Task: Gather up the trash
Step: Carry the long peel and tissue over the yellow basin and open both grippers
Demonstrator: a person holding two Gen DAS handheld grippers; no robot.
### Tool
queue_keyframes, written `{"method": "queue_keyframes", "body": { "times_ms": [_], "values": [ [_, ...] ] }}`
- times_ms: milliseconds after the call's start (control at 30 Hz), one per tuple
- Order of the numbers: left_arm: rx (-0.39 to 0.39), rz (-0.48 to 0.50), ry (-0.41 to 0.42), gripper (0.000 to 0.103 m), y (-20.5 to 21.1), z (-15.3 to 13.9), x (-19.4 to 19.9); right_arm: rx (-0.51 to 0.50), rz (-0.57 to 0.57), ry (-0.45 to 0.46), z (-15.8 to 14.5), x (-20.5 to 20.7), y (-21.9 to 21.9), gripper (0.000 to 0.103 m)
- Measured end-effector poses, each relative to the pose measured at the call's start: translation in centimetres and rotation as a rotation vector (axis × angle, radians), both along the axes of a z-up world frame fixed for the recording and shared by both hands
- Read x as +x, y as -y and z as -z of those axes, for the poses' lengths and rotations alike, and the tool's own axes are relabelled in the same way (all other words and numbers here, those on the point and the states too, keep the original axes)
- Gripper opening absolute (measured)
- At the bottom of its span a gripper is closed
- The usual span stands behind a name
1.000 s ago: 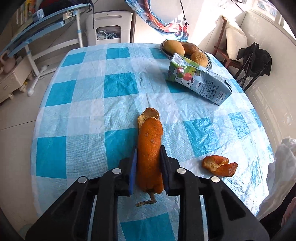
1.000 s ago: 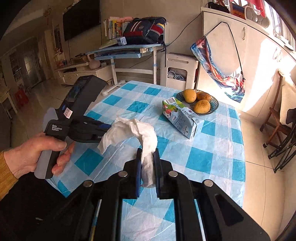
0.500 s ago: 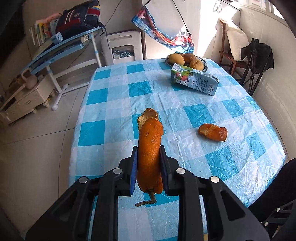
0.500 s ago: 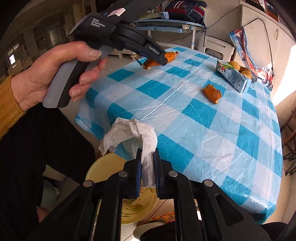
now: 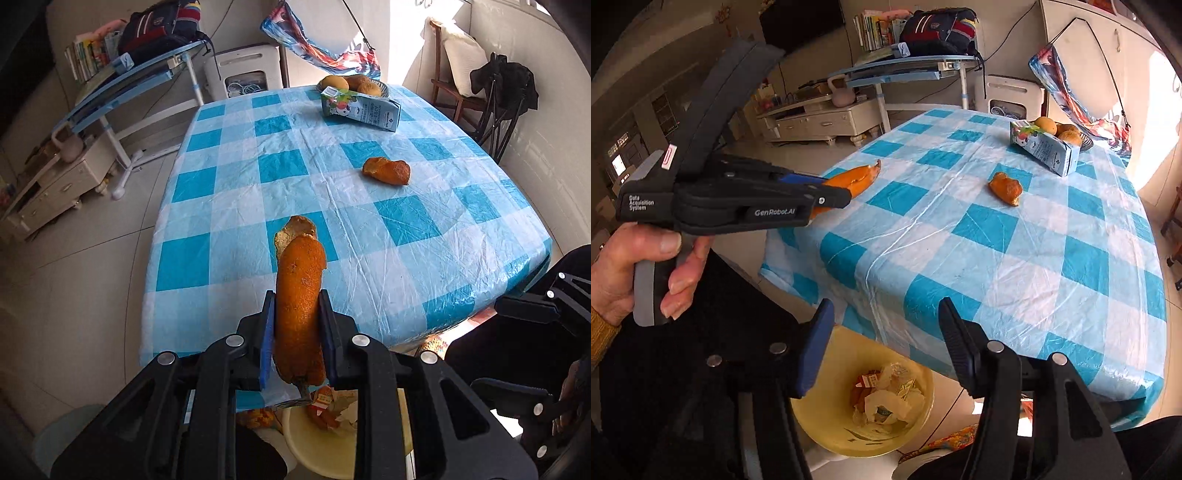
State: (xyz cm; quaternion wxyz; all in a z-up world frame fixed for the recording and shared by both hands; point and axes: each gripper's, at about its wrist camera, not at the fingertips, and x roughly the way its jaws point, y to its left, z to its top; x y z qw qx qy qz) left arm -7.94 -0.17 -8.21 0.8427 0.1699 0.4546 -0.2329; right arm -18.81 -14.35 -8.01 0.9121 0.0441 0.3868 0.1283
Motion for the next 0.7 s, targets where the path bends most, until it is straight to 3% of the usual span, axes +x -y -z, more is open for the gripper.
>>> {"method": "queue_keyframes", "body": {
  "times_ms": [200, 267, 333, 433, 467, 533, 600, 700],
  "values": [
    [0.036, 0.087, -0.265, 0.023, -0.5, 4.5, -6.5, 0.114, 0.112, 0.096, -1.8, -0.5, 2.3, 0.063],
    [0.071, 0.105, -0.307, 0.024, -0.4, 5.6, -7.9, 0.123, 0.113, 0.11, -2.1, -0.5, 2.3, 0.063],
    [0.061, 0.1, -0.327, 0.043, -0.8, 5.2, -8.1, 0.125, 0.116, 0.126, -2.3, -0.5, 2.3, 0.065],
    [0.007, 0.061, -0.242, 0.064, -1.4, 2.2, -6.5, 0.139, 0.136, 0.145, -2.6, -0.7, 2.9, 0.067],
    [0.013, 0.047, -0.178, 0.066, -1.2, 0.8, -5.1, 0.146, 0.15, 0.151, -2.6, -0.7, 3.2, 0.068],
    [0.02, 0.009, -0.031, 0.085, -0.7, -1.7, -2.2, 0.156, 0.179, 0.158, -2.5, -0.5, 3.7, 0.069],
    [-0.001, -0.039, 0.108, 0.096, 0.1, -3.4, 1.8, 0.164, 0.203, 0.16, -2.4, -0.4, 4.1, 0.072],
    [-0.022, -0.089, 0.18, 0.096, 2.1, -3.4, 8.6, 0.162, 0.215, 0.149, -2.0, 0.1, 4.2, 0.073]
  ]
}}
